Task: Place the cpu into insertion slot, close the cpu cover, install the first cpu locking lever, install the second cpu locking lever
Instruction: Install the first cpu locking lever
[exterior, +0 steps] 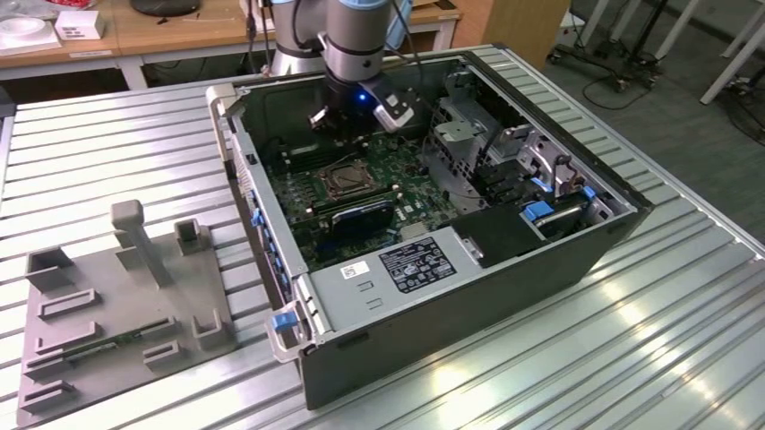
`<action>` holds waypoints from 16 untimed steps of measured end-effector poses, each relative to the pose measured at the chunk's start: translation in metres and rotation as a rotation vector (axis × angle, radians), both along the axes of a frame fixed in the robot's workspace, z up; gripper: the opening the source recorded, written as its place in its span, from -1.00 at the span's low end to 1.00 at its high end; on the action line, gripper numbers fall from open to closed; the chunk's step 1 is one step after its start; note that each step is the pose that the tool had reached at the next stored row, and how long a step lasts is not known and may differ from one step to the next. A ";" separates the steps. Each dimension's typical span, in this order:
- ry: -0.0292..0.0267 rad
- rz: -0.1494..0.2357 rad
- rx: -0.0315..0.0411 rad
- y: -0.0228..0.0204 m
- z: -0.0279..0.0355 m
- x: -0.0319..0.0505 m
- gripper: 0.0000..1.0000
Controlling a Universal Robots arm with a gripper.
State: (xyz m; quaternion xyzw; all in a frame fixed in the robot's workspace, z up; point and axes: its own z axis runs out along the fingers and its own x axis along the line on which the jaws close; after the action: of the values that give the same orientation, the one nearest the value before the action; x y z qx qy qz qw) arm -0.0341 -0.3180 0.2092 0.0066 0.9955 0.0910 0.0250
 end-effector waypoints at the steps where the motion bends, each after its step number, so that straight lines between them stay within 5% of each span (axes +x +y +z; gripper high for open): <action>1: 0.0001 0.000 -0.0001 -0.0003 -0.0006 0.0009 -0.79; 11: 0.0001 -0.001 0.0012 -0.0005 -0.0038 0.0015 -0.79; 12: 0.0062 -0.001 0.0015 -0.0004 -0.0040 0.0015 -0.79; 15: 0.0575 -0.001 -0.0002 -0.0005 -0.0042 0.0021 -0.79; 16: 0.0607 -0.001 -0.0005 -0.0005 -0.0041 0.0021 -0.79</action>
State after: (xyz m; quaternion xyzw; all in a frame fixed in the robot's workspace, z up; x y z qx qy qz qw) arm -0.0320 -0.3186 0.2051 0.0099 0.9958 0.0905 -0.0052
